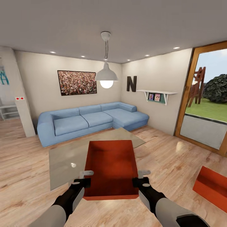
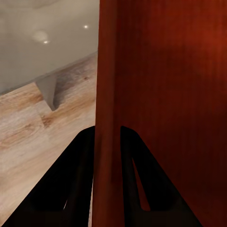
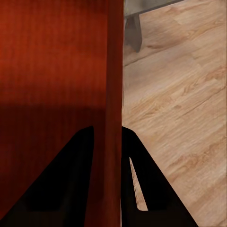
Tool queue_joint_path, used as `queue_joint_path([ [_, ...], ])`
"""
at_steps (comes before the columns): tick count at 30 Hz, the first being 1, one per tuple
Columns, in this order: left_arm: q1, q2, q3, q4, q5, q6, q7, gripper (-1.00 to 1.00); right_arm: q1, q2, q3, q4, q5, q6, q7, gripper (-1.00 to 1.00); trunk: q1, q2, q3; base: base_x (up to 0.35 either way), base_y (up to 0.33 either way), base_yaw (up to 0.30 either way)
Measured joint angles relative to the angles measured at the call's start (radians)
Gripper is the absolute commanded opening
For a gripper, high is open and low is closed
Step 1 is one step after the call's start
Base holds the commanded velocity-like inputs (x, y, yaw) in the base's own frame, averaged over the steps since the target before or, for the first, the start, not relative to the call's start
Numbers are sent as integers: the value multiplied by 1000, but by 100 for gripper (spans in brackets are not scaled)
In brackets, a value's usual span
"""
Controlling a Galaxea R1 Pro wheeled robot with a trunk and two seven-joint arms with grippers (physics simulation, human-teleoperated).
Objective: Move the two storage containers from the living room to the garage. In the garage, place one container on the floor and stack the other container on top of it (either order is fine).
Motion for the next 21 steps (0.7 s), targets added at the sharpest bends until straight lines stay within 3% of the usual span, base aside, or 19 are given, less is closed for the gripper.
queue_joint_path([
  [21, 0, 0, 0, 0, 0, 0, 0, -100, 0, 0, 0, 0, 0, 0, 0, -100, 0, 0, 10, 0, 0, 273],
])
